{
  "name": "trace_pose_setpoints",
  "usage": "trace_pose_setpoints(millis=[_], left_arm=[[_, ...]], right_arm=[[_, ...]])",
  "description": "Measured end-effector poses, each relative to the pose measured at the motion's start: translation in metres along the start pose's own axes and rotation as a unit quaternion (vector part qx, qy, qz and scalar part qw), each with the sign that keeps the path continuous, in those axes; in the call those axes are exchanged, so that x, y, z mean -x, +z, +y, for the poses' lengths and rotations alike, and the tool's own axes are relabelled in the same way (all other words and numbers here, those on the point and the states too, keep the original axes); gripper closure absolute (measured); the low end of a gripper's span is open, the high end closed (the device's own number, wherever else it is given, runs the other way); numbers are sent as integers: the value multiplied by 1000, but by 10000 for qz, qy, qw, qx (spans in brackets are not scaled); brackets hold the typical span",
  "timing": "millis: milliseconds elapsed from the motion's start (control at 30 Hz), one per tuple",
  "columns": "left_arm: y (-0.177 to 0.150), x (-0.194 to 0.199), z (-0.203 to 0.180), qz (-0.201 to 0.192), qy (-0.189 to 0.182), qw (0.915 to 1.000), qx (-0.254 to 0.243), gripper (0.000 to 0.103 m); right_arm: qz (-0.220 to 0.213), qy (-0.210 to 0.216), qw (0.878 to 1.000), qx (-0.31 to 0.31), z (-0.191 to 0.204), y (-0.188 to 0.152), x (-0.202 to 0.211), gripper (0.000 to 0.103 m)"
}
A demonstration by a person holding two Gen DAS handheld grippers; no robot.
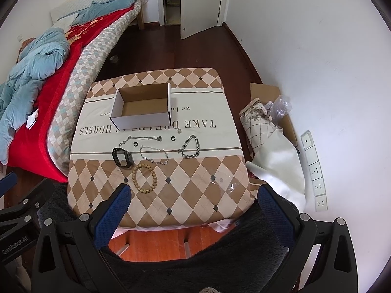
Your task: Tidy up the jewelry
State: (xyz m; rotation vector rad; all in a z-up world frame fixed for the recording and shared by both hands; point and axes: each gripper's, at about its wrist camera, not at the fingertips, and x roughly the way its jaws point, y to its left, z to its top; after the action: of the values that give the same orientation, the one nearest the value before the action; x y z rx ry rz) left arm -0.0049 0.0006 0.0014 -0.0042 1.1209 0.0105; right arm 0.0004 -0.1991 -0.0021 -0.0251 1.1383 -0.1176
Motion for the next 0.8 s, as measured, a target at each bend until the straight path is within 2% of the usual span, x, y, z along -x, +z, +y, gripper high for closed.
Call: trace_pose_setpoints(millis=[800], left_arm=[[4, 5, 4, -86, -12, 10000, 8, 0]], right_arm=[[-71, -16, 10000, 17, 0, 10, 8, 0]])
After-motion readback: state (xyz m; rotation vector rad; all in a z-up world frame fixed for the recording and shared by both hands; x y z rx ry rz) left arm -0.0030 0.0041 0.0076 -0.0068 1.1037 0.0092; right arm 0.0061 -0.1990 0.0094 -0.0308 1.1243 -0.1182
